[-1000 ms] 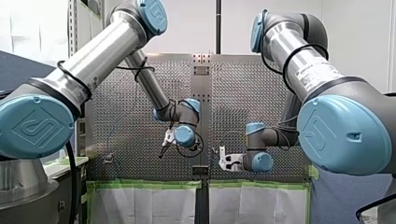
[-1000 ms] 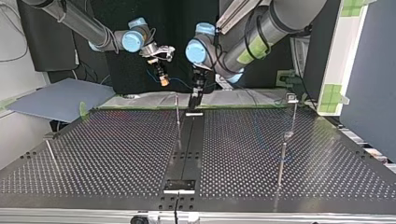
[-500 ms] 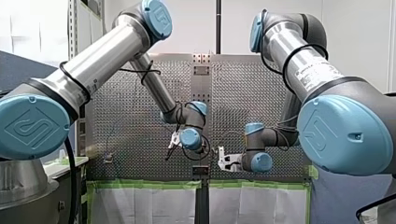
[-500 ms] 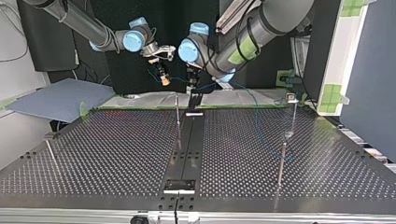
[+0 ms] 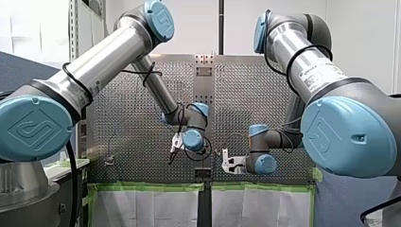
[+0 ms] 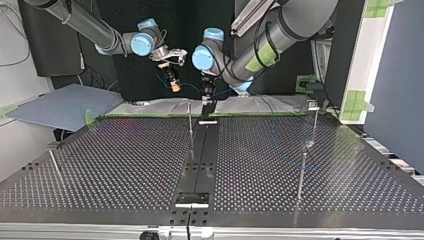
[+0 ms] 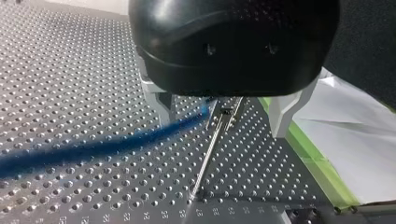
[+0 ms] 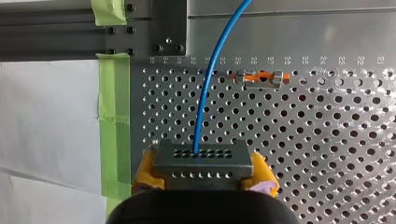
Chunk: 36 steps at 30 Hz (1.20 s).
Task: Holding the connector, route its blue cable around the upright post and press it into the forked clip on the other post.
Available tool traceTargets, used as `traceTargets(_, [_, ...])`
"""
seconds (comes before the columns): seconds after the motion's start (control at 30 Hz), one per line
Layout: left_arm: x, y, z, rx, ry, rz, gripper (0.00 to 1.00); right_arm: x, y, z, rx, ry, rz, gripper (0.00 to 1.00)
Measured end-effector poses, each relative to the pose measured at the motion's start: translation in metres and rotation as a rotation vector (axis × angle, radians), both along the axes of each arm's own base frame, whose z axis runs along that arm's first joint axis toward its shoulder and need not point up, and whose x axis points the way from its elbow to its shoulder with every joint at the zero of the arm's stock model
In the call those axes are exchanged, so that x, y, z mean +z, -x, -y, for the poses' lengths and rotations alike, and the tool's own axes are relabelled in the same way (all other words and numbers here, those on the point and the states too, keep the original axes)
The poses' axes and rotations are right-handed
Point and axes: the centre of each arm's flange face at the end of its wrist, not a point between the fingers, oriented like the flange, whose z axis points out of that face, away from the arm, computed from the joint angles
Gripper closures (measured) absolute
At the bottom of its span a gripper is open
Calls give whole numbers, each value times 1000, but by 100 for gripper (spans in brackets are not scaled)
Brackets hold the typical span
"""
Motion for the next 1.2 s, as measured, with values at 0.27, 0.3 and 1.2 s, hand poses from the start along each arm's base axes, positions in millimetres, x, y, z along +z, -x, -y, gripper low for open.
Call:
traceTargets(0.27, [0, -1, -3, 37, 29, -4, 15, 0, 1, 0, -1, -1, -1, 100])
traceTargets(0.3, [0, -1, -4, 44, 35, -4, 26, 0, 1, 0, -1, -1, -1, 100])
traceTargets(1.2, [0, -20, -24, 101, 71, 8, 97, -1, 6, 3, -23, -13, -16, 100])
